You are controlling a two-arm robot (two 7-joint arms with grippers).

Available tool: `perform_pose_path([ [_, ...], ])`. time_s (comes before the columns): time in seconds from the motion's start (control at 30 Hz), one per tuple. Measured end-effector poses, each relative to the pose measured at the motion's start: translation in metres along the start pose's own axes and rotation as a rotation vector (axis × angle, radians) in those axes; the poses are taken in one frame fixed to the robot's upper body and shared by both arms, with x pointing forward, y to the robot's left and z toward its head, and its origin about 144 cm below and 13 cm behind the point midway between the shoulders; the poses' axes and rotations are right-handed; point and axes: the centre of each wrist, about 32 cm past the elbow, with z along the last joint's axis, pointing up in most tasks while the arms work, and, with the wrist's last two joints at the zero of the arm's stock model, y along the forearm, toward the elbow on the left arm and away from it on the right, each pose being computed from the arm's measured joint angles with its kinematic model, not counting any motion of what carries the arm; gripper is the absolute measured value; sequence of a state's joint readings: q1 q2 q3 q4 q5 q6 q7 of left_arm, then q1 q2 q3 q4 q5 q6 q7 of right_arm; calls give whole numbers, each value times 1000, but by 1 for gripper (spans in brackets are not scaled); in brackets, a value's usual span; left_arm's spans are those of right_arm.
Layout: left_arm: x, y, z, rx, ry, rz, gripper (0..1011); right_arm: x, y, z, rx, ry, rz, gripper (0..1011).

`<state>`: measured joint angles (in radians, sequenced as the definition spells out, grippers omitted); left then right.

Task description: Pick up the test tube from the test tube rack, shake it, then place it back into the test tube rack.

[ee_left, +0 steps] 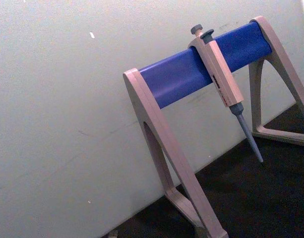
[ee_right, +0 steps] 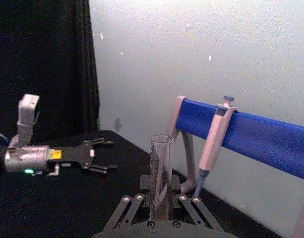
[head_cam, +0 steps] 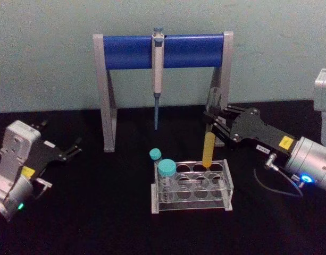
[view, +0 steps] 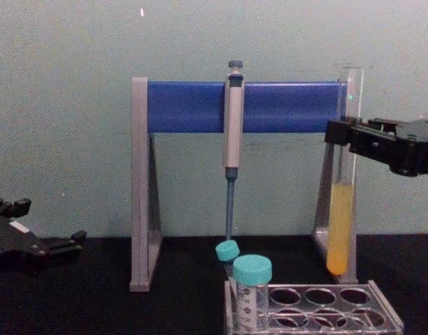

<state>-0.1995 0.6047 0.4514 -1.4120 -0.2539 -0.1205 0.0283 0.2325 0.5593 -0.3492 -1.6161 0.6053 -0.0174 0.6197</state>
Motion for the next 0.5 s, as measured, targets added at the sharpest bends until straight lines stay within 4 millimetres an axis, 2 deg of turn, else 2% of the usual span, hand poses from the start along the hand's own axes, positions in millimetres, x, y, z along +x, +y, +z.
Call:
perform_pose_path([
  [0.5, 0, 0, 0, 0, 0, 0, 1001, 2, 9, -18, 5, -17, -27, 229],
])
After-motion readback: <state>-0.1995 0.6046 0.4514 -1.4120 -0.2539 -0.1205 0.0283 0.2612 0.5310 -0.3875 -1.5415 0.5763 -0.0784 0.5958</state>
